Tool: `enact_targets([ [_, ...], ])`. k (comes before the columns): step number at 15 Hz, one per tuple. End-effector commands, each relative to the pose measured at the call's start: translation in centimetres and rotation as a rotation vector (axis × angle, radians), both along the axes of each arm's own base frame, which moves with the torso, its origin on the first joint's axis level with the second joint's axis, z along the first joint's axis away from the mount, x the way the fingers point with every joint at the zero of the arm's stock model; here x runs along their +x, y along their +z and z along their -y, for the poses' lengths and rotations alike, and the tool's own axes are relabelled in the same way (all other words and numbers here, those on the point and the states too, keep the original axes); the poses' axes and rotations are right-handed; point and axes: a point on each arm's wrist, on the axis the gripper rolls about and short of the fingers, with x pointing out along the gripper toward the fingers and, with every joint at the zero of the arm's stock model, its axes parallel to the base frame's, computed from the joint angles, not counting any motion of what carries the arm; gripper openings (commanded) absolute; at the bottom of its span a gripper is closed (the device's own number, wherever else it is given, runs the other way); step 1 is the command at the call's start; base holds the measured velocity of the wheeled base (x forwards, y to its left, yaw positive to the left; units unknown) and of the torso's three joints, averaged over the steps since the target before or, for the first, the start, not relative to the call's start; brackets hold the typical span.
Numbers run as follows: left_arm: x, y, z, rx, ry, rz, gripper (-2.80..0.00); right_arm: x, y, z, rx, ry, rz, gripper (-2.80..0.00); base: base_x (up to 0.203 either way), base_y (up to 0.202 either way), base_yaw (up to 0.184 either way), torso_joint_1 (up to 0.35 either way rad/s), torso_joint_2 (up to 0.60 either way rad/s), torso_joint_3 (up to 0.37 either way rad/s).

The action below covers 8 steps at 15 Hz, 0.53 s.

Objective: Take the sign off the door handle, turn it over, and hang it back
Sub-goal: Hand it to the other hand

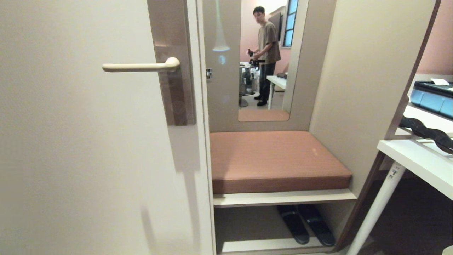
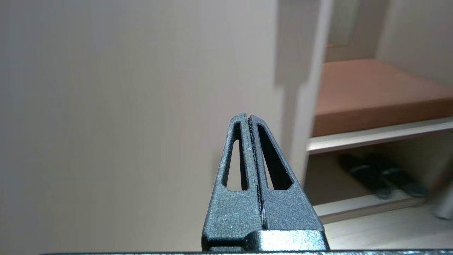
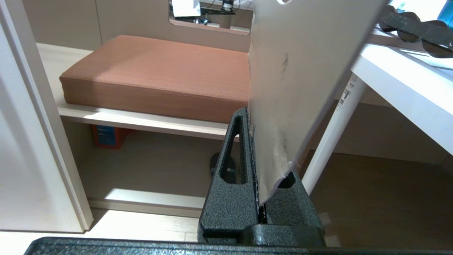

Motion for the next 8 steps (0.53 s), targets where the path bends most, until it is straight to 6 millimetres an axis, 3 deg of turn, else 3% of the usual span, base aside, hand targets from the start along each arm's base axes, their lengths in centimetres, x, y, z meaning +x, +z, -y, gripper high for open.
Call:
enact_targets([
  [1, 1.6, 2.5, 0.0, -0.011, -0.037, -0.074, -2.8, 0.0, 0.0, 0.0, -0.001, 0.001, 0.0, -2.8, 0.0, 0.0, 0.0, 0.0, 0.0, 0.0],
  [5, 4.8, 8.3, 0.6, -0.029, -0.204, -0.107, -2.8, 0.0, -0.1, 0.0, 0.006, 0.0, -0.011, -2.8, 0.0, 0.0, 0.0, 0.0, 0.0, 0.0],
  [8, 8.0, 10.6, 2.3, -0.042, -0.382, -0.138, -2.8, 0.0, 0.0, 0.0, 0.008, -0.002, -0.012, -2.8, 0.0, 0.0, 0.0, 0.0, 0.0, 0.0],
])
